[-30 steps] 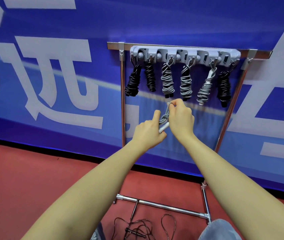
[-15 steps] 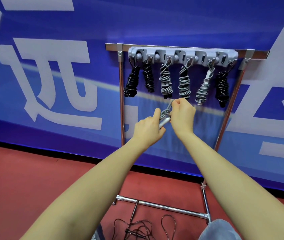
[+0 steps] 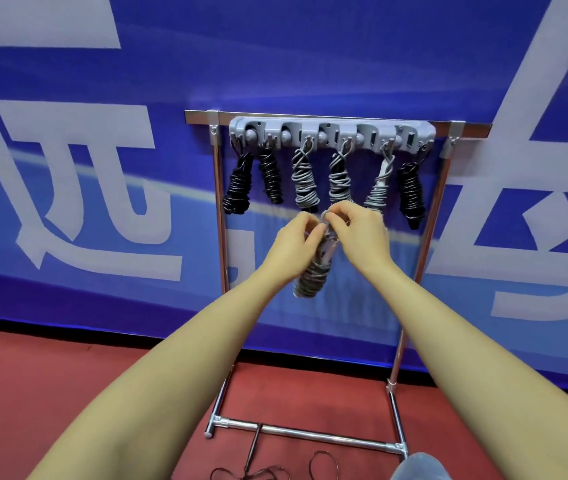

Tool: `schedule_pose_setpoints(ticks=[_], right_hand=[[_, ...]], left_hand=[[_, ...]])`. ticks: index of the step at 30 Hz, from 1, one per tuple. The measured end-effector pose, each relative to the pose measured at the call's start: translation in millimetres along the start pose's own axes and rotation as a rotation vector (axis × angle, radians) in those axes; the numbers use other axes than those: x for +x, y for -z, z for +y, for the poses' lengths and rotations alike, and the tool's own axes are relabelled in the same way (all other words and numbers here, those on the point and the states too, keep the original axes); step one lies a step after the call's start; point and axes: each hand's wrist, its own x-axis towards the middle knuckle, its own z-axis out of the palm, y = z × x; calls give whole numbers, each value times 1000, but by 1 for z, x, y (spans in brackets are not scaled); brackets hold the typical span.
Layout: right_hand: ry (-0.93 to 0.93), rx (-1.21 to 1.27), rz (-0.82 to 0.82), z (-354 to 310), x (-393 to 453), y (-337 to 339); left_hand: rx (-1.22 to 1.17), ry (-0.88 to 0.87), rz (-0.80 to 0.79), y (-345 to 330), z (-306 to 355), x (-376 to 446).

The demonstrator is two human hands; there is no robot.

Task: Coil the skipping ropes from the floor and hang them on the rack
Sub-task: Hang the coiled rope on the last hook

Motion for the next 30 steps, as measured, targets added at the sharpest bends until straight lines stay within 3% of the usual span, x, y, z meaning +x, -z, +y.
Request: schedule_pose_setpoints(ticks=[15,21,30], right_hand=[[-141,340,192,71,96,80],[-145,309,390,105,143,96],[-174,292,427,137,185,86]], left_hand=[[-243,46,95,-88,84,123],[-153,70,117,-124,107,182],[-91,116,179,-155,104,229]])
